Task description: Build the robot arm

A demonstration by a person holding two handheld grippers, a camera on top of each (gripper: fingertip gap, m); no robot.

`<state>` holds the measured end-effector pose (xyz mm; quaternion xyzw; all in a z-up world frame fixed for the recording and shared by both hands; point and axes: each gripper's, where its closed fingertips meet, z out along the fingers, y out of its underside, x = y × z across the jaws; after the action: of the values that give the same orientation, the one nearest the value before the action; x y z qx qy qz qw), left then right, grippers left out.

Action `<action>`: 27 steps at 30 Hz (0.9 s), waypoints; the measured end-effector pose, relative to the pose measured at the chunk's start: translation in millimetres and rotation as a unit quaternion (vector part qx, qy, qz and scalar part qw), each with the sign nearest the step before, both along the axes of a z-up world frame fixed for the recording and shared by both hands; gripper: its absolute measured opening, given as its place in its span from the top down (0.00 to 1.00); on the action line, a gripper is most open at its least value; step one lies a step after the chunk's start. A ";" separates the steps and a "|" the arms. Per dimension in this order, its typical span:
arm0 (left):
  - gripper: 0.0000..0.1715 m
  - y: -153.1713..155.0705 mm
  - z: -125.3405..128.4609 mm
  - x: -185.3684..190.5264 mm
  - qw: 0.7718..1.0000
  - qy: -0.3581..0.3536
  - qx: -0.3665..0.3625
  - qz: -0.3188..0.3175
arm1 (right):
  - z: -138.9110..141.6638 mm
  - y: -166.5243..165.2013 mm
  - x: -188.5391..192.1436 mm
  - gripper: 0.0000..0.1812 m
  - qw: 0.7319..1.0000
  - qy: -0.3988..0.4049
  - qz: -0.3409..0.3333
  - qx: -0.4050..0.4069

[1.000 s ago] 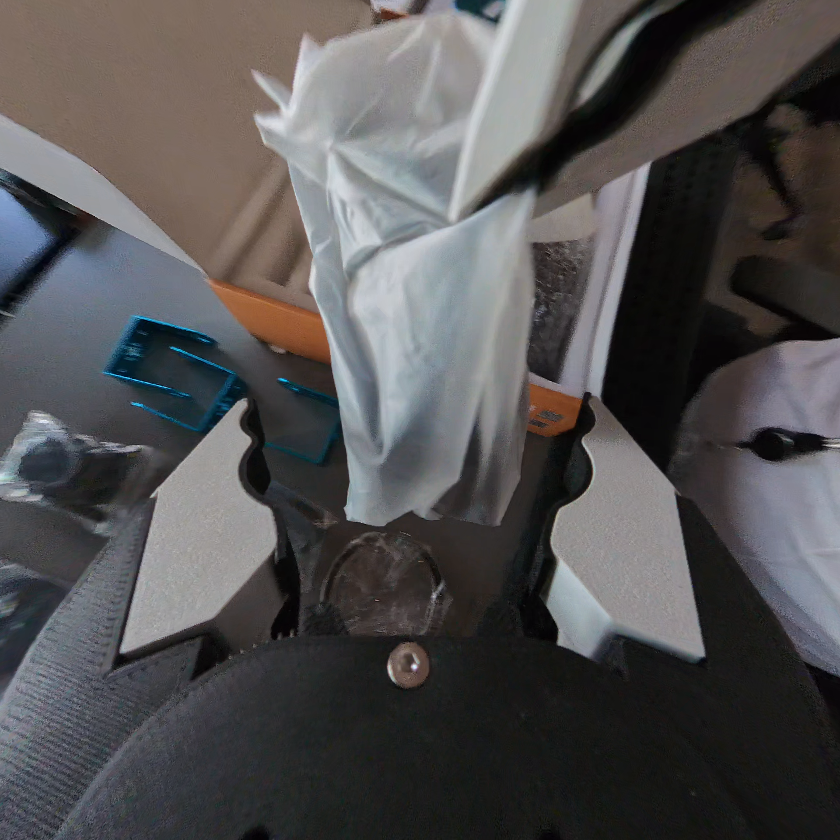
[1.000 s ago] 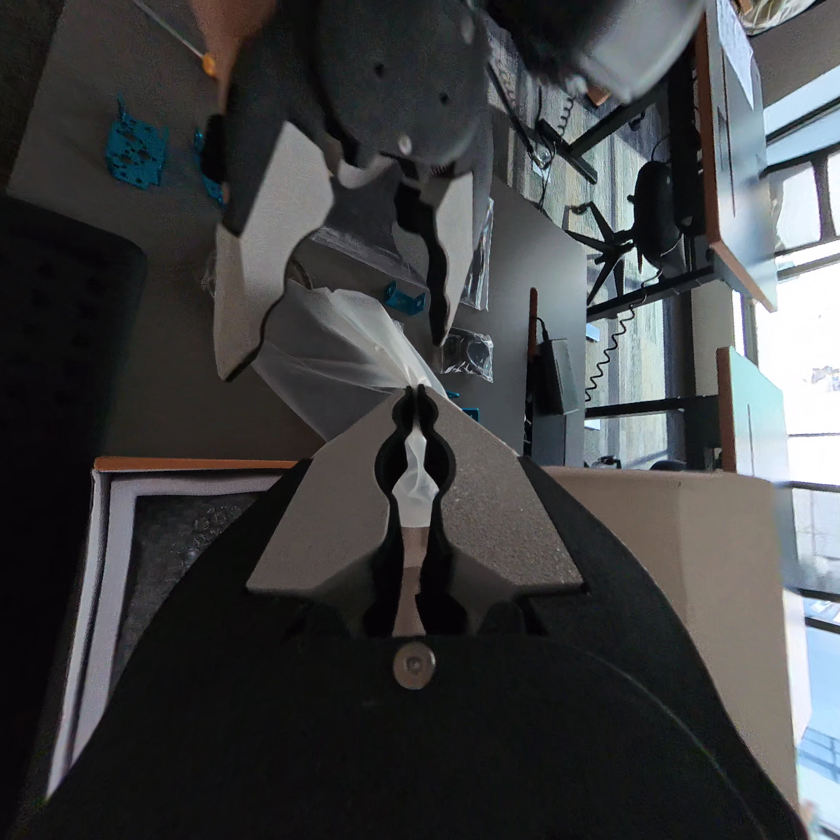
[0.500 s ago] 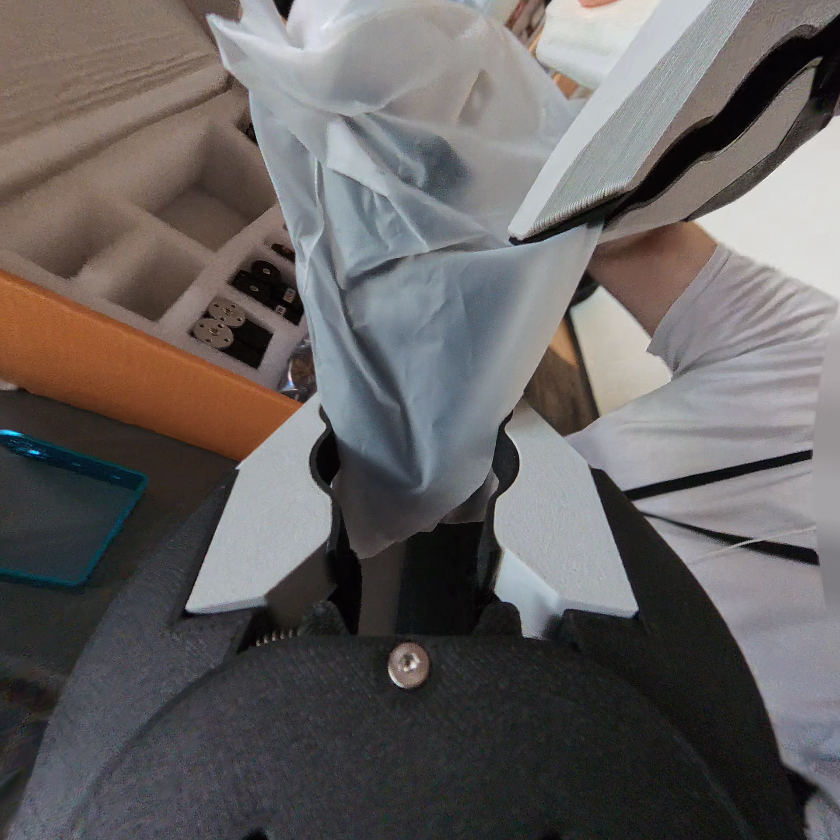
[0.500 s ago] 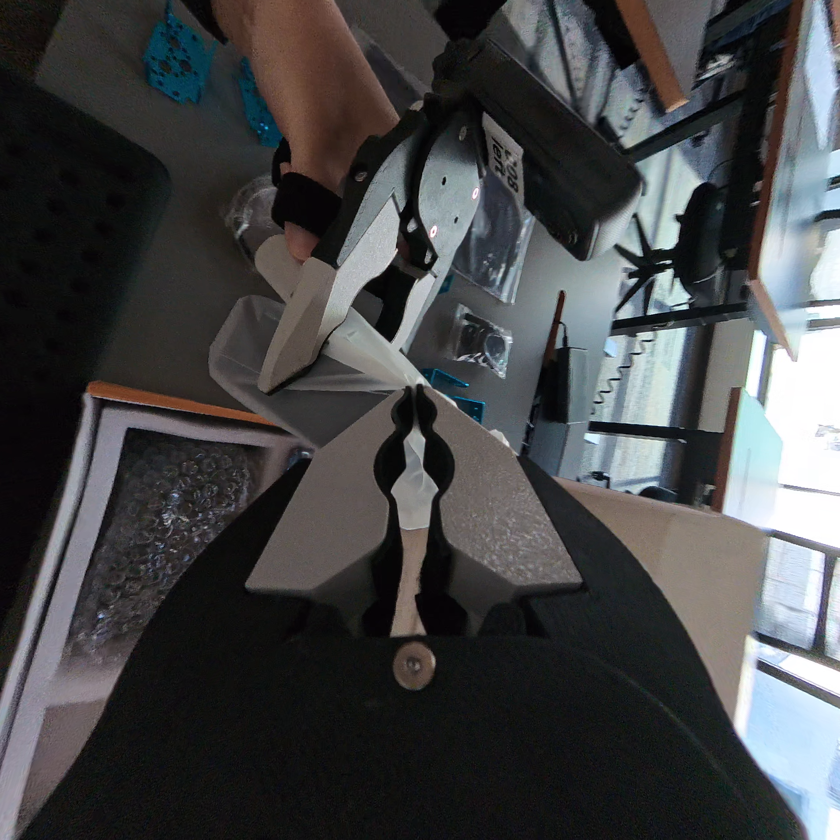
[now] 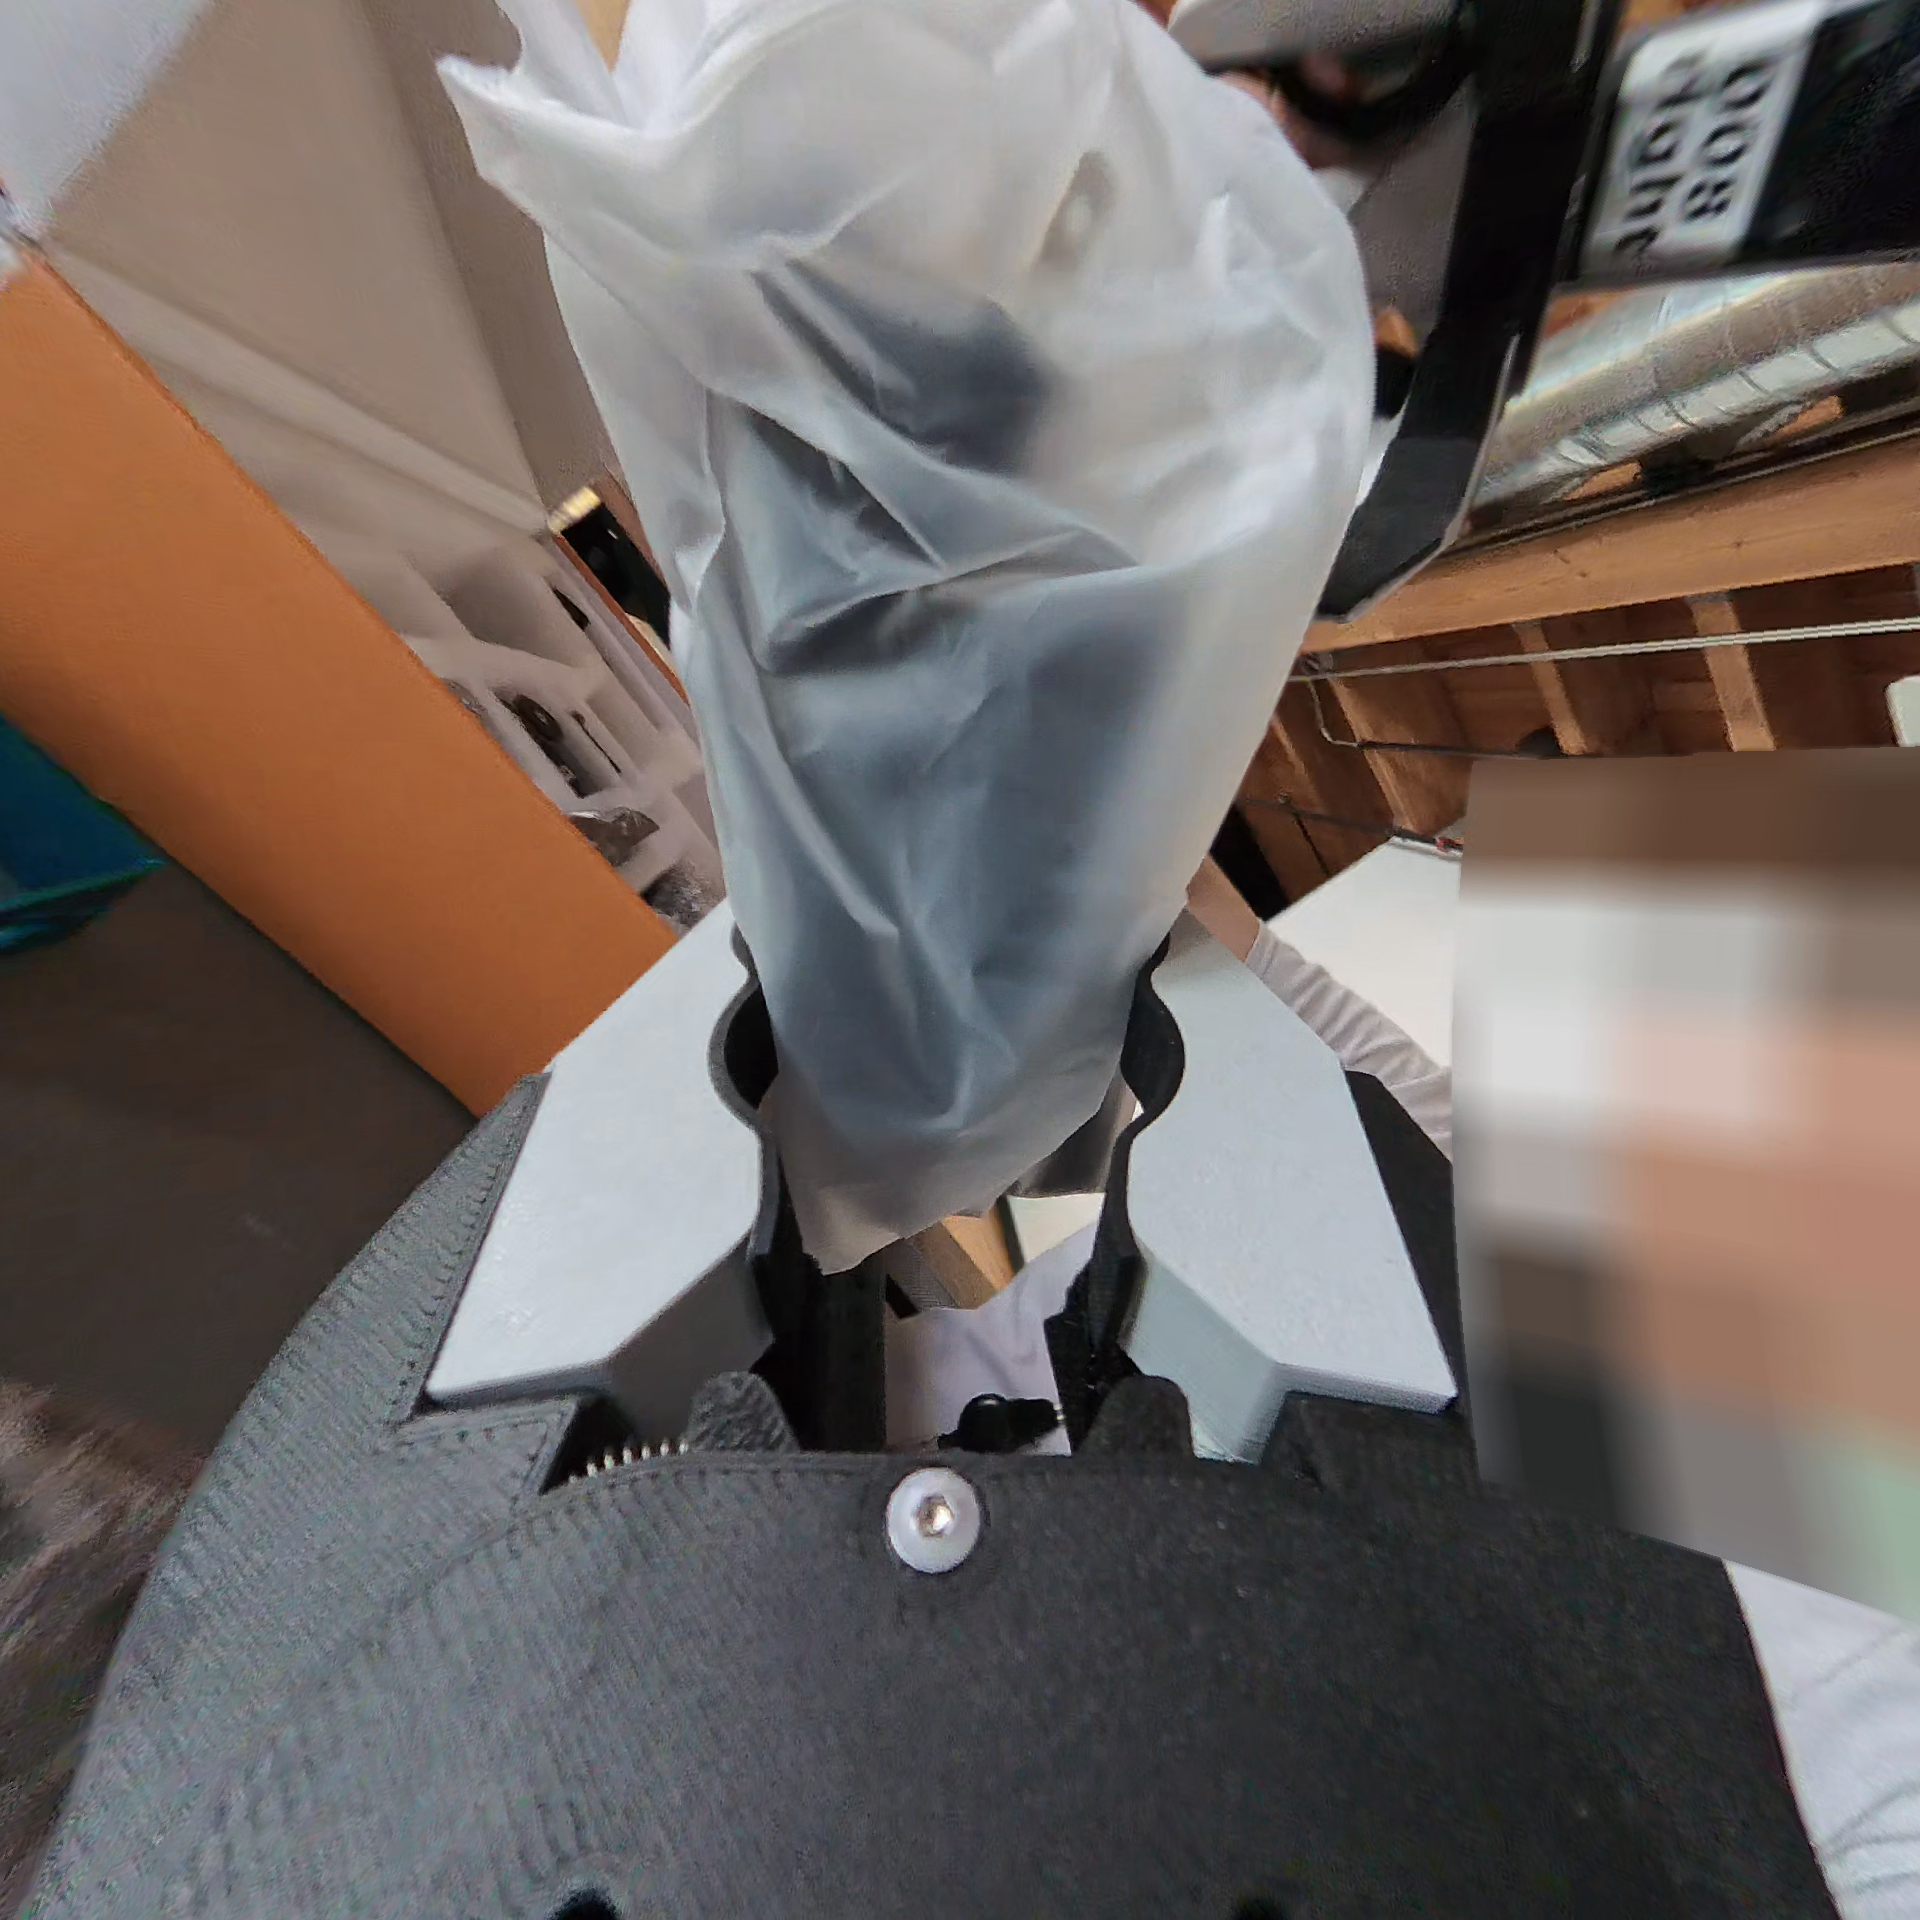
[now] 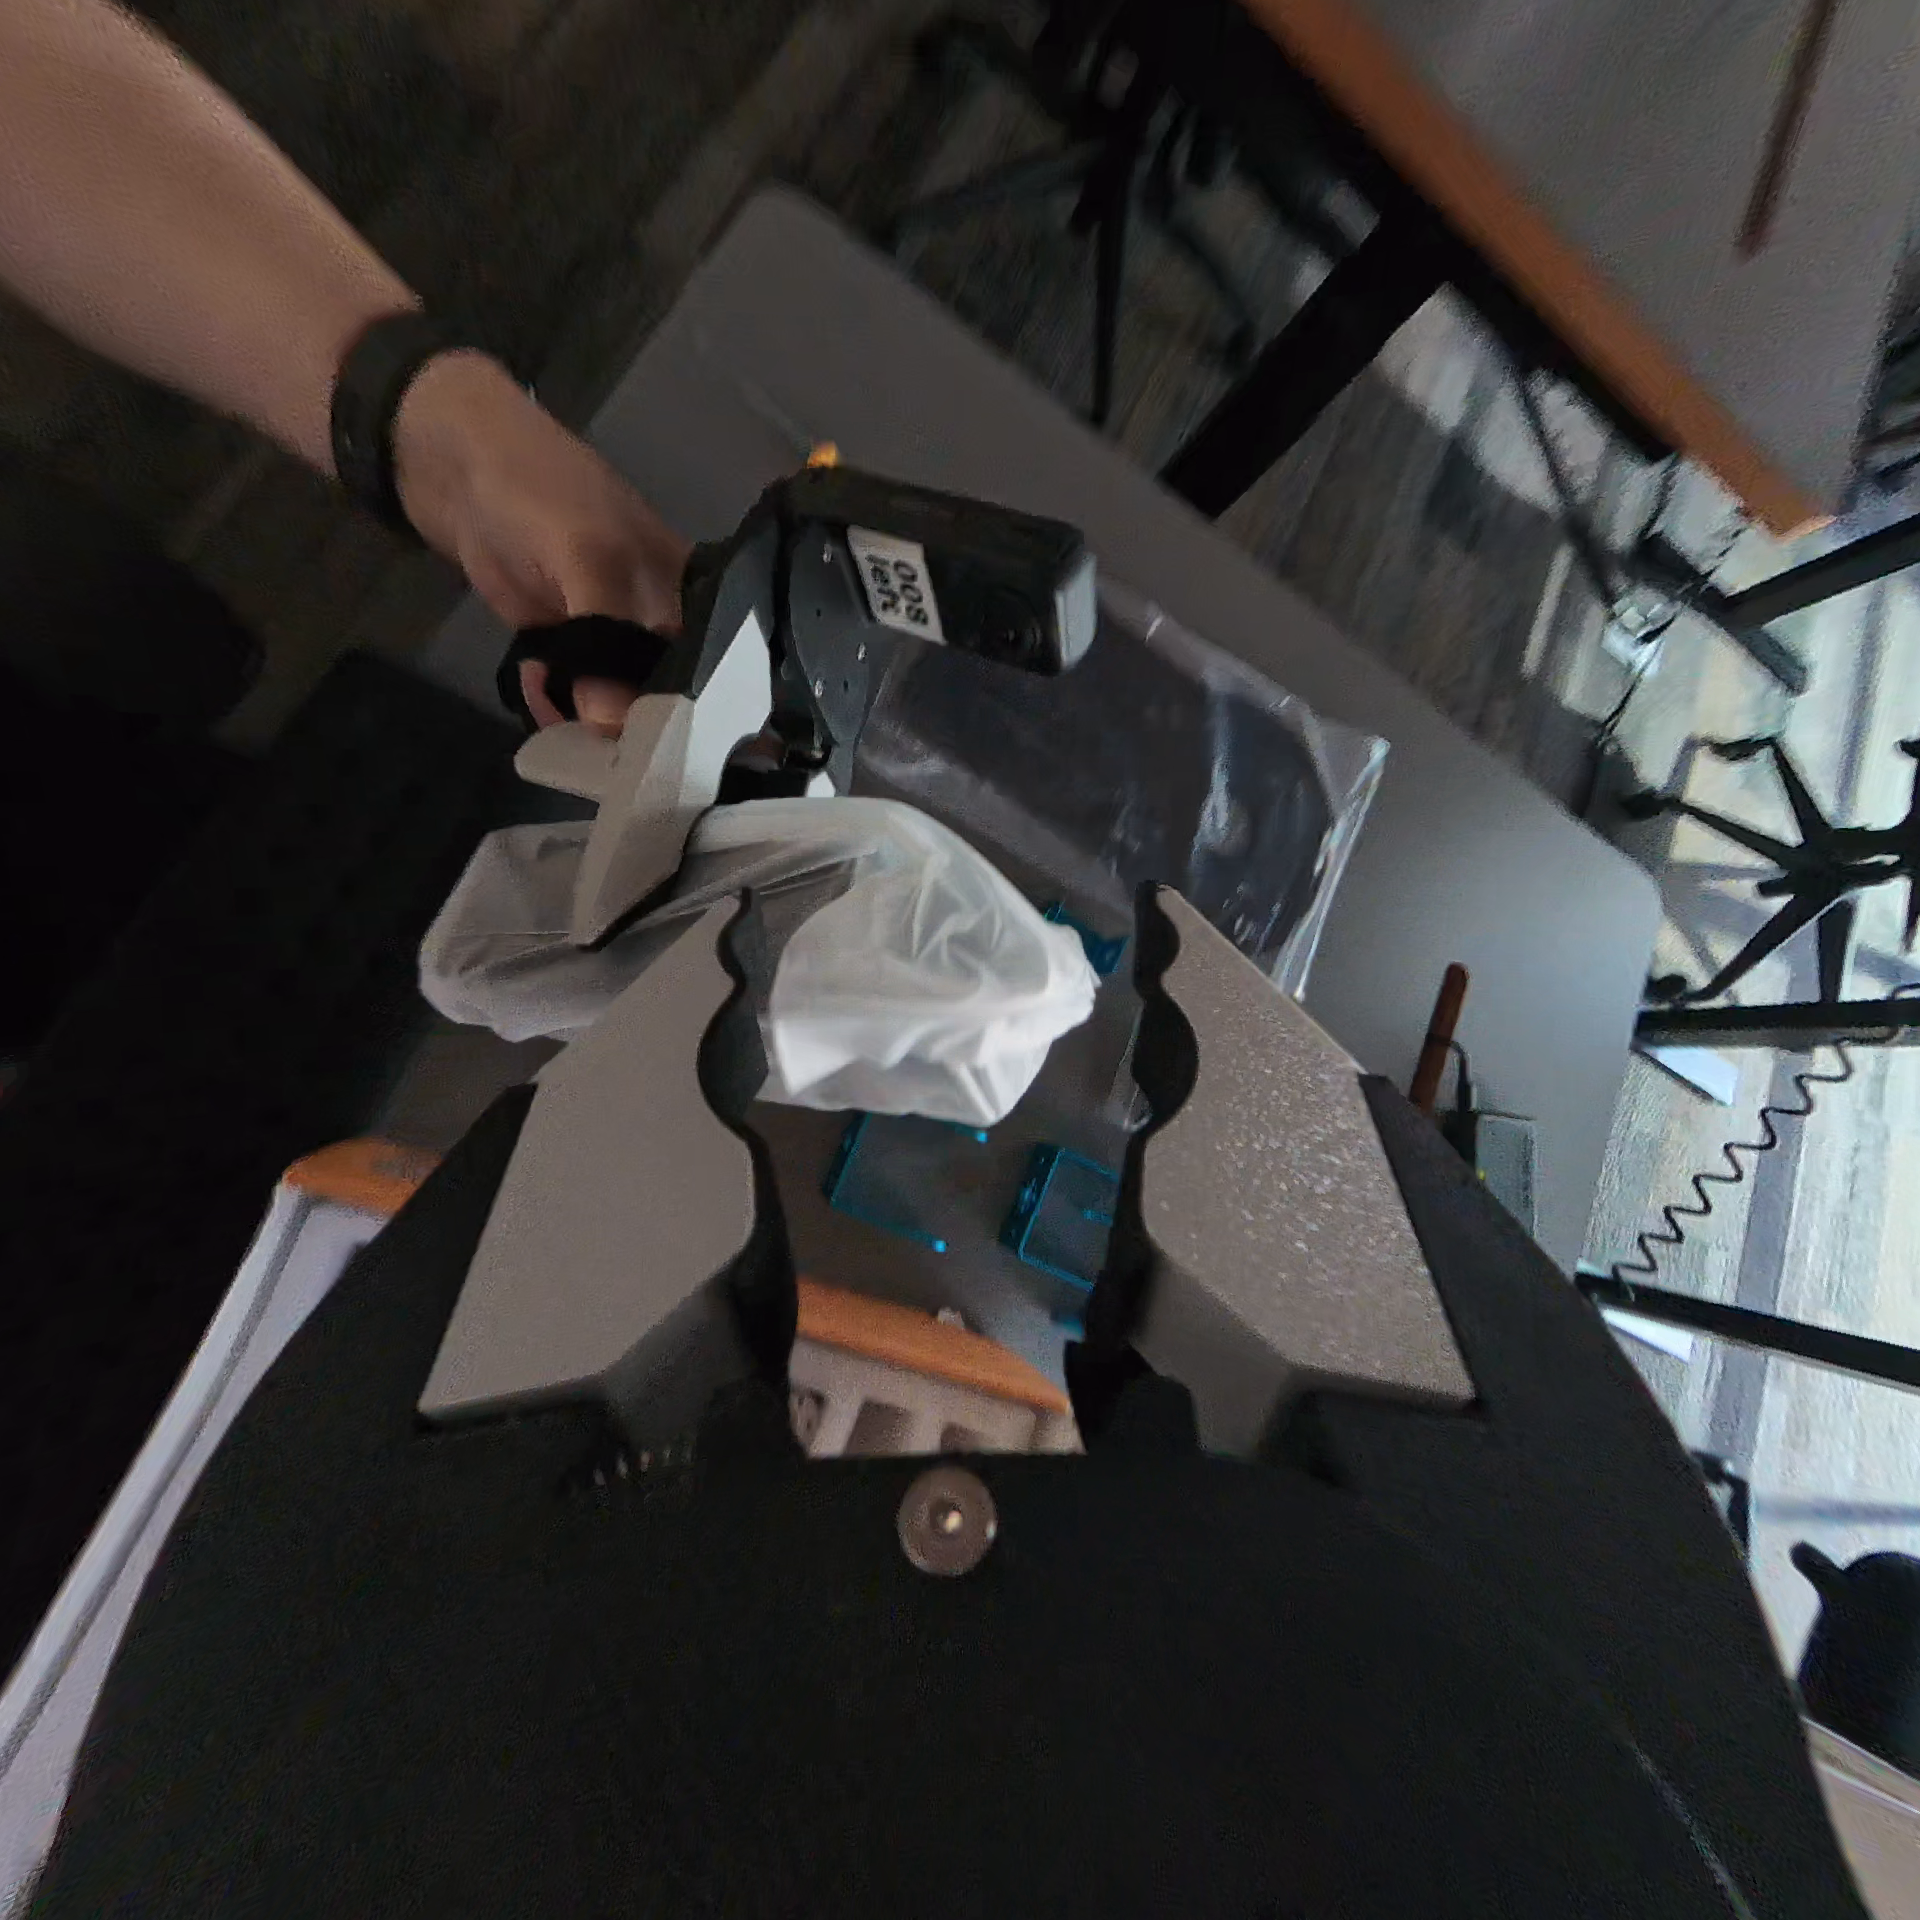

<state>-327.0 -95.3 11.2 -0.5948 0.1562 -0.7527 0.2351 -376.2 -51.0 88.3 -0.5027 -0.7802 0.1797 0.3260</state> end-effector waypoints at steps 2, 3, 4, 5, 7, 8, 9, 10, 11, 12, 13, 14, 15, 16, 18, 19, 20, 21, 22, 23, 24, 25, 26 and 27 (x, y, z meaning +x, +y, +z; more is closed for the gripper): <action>0.61 12.7 0.9 -27.3 0.999 0.025 0.010 0.033 | 20.3 -2.3 6.7 0.59 0.997 0.069 -0.018 -0.016; 0.61 23.7 0.6 -43.1 0.997 0.046 0.014 0.053 | 26.8 -3.0 16.1 0.59 0.995 0.094 -0.031 -0.023; 0.61 37.9 0.4 -59.7 0.995 0.072 0.016 0.072 | 30.7 -4.8 28.0 0.60 0.992 0.116 -0.043 -0.029; 0.62 55.4 0.1 -76.6 0.990 0.104 0.019 0.090 | 31.6 -9.0 41.8 0.61 0.989 0.132 -0.049 -0.037; 0.61 99.1 -3.1 -111.4 0.975 0.182 0.028 0.124 | 25.2 -19.1 73.3 0.64 0.986 0.150 -0.061 -0.049; 0.62 123.6 -6.6 -129.2 0.964 0.225 0.031 0.140 | 20.3 -23.8 89.6 0.64 0.984 0.155 -0.070 -0.053; 0.61 147.1 -9.4 -145.3 0.955 0.254 0.027 0.153 | 15.0 -28.8 105.5 0.65 0.982 0.159 -0.081 -0.062; 0.61 168.2 -11.6 -158.6 0.950 0.269 0.015 0.157 | 9.6 -33.1 121.5 0.66 0.979 0.163 -0.096 -0.072; 0.62 187.5 -14.5 -170.0 0.947 0.279 0.002 0.159 | 5.7 -37.5 136.9 0.67 0.975 0.170 -0.112 -0.084; 0.61 205.6 -18.9 -180.5 0.943 0.292 -0.007 0.162 | 2.9 -42.6 151.4 0.68 0.970 0.182 -0.126 -0.097; 0.61 222.1 -24.9 -190.0 0.937 0.308 -0.012 0.163 | -0.6 -47.3 165.8 0.68 0.965 0.191 -0.141 -0.112; 0.62 236.8 -31.8 -198.8 0.932 0.323 -0.016 0.163 | -5.0 -52.1 180.1 0.67 0.960 0.195 -0.156 -0.126; 0.62 249.8 -38.6 -206.5 0.928 0.332 -0.024 0.165 | -8.6 -55.3 193.5 0.68 0.955 0.202 -0.172 -0.135; 0.62 259.9 -44.0 -212.3 0.928 0.333 -0.033 0.165 | -11.7 -56.8 206.4 0.68 0.949 0.210 -0.191 -0.140; 0.62 271.0 -48.8 -219.5 0.935 0.312 -0.047 0.160 | -14.2 -55.7 229.7 0.68 0.935 0.232 -0.225 -0.143; 0.62 273.1 -49.6 -222.6 0.940 0.296 -0.053 0.160 | -15.8 -54.1 240.1 0.68 0.929 0.240 -0.242 -0.147; 0.62 273.6 -51.1 -226.7 0.943 0.287 -0.059 0.159 | -16.3 -53.6 248.5 0.68 0.921 0.251 -0.252 -0.158; 0.62 273.7 -54.1 -232.5 0.942 0.289 -0.062 0.159 | -16.4 -53.0 255.3 0.69 0.913 0.263 -0.260 -0.172; 0.62 274.5 -59.2 -240.5 0.936 0.305 -0.062 0.163 | -16.7 -51.4 261.2 0.69 0.905 0.274 -0.268 -0.187; 0.62 275.6 -65.3 -250.0 0.928 0.329 -0.062 0.166 | -17.2 -49.0 265.9 0.70 0.897 0.284 -0.275 -0.199; 0.62 276.8 -70.8 -259.8 0.918 0.353 -0.065 0.169 | -18.8 -45.3 269.7 0.71 0.891 0.289 -0.283 -0.207; 0.62 277.4 -75.9 -269.6 0.908 0.375 -0.069 0.174 | -20.0 -41.8 271.6 0.71 0.886 0.293 -0.289 -0.213; 0.62 277.0 -80.1 -278.5 0.899 0.393 -0.070 0.177 | -20.0 -39.0 270.3 0.72 0.883 0.298 -0.289 -0.217; 0.62 275.7 -84.1 -286.7 0.893 0.406 -0.075 0.179 | -20.0 -34.7 267.1 0.72 0.882 0.299 -0.292 -0.219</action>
<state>-613.7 180.5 -72.8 -0.8825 0.0724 -0.3998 0.2368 -109.1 -85.7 68.3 -0.6886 -0.4049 0.3844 0.4628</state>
